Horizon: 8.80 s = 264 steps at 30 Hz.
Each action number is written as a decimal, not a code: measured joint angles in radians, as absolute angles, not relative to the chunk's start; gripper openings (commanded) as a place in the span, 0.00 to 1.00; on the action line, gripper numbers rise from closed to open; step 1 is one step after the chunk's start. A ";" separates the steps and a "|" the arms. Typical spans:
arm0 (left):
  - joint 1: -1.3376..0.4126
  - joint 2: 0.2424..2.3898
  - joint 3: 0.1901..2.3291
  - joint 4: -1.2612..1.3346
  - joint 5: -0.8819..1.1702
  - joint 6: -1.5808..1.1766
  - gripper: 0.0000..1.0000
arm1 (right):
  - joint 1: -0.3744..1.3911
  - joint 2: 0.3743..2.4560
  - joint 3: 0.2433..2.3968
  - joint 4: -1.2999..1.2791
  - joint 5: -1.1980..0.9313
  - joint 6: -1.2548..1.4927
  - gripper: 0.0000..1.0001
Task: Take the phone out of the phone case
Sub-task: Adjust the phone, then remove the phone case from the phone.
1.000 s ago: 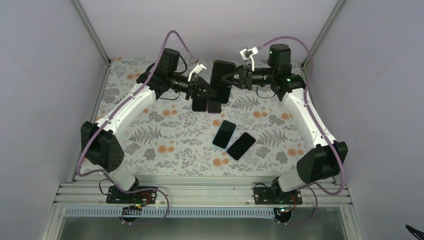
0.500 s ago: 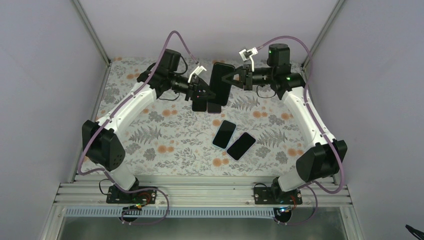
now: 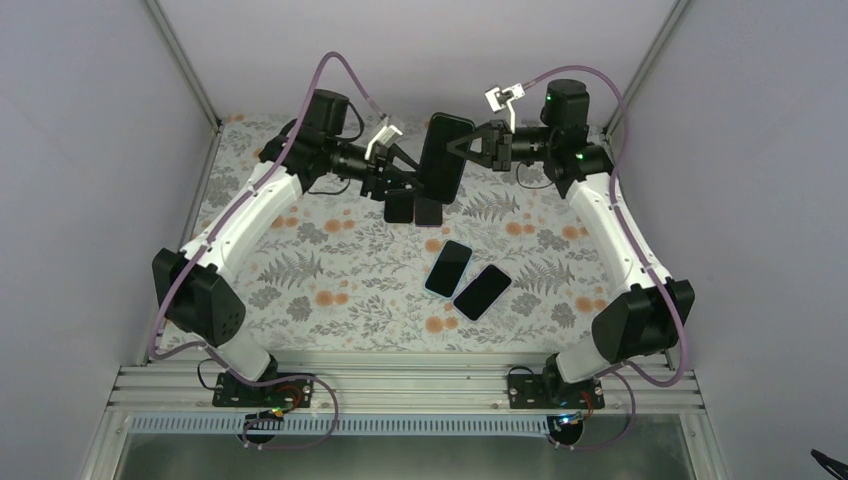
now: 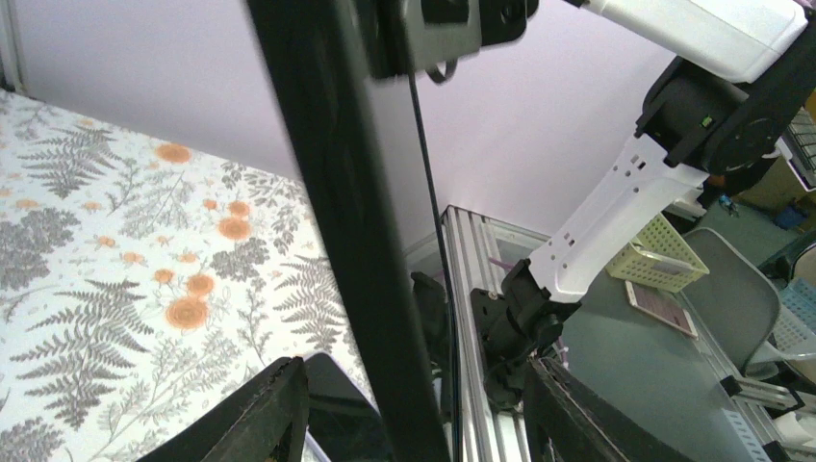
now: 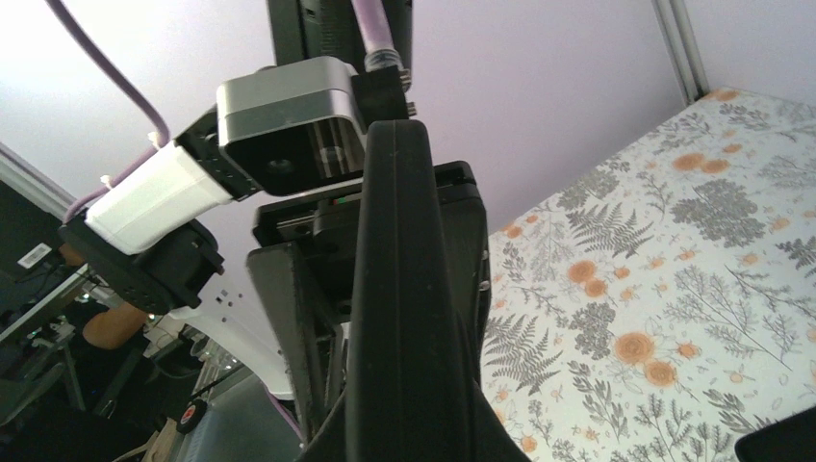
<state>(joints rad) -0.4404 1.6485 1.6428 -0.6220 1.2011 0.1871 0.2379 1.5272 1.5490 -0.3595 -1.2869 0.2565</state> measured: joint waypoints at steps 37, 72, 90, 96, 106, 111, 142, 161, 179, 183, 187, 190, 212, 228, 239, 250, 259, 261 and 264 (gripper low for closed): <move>-0.419 1.565 1.516 -0.511 1.177 0.118 0.36 | 0.207 1.525 1.523 -0.145 -1.412 0.390 0.04; -0.410 1.537 1.482 -0.480 1.169 0.108 0.36 | 0.221 1.523 1.506 -0.060 -1.415 0.465 0.04; -0.369 1.523 1.442 -0.417 1.213 0.059 0.36 | 0.230 1.522 1.506 0.052 -1.429 0.658 0.04; -0.331 1.538 1.398 -0.412 1.153 0.038 0.36 | 0.255 1.485 1.506 0.076 -1.521 0.715 0.04; -0.330 1.515 1.386 -0.380 1.218 0.033 0.45 | 0.261 1.475 1.506 0.090 -1.551 0.728 0.04; -0.330 1.452 1.349 -0.358 1.297 0.036 0.57 | 0.261 1.476 1.506 0.089 -1.547 0.726 0.04; -0.435 1.451 1.401 -0.399 1.276 0.068 0.62 | 0.260 1.496 1.491 0.074 -1.487 0.723 0.04; -0.402 1.453 1.375 -0.329 1.242 -0.037 0.49 | 0.254 1.496 1.489 0.088 -1.446 0.696 0.04; -0.398 1.465 1.374 -0.331 1.195 -0.042 0.48 | 0.257 1.496 1.489 0.097 -1.436 0.661 0.04; -0.394 1.467 1.374 -0.334 1.186 -0.042 0.48 | 0.263 1.496 1.489 0.096 -1.423 0.649 0.04; -0.390 1.469 1.374 -0.339 1.179 -0.043 0.48 | 0.272 1.496 1.489 0.088 -1.408 0.626 0.04; -0.384 1.473 1.374 -0.342 1.177 -0.049 0.48 | 0.281 1.496 1.489 0.071 -1.392 0.595 0.04; -0.374 1.530 1.439 -0.446 1.217 -0.030 0.44 | 0.345 1.502 1.408 -0.004 -1.343 0.470 0.04; -0.376 1.541 1.446 -0.416 1.263 -0.099 0.17 | 0.354 1.508 1.379 0.005 -1.337 0.464 0.04; -0.362 1.523 1.334 -0.200 1.298 -0.250 0.02 | 0.354 1.565 1.425 -0.054 -1.362 0.505 0.32; -0.333 1.525 1.251 0.059 1.235 -0.495 0.02 | 0.342 1.589 1.470 -0.139 -1.414 0.513 0.88; -0.284 1.540 1.240 0.053 1.114 -0.634 0.02 | 0.293 1.587 1.529 -0.314 -1.179 0.345 0.92; -0.282 1.541 1.240 0.019 1.068 -0.656 0.02 | 0.294 1.579 1.541 -0.351 -1.090 0.287 0.91; -0.281 1.552 1.252 -0.054 0.982 -0.699 0.02 | 0.310 1.564 1.548 -0.399 -0.950 0.201 0.91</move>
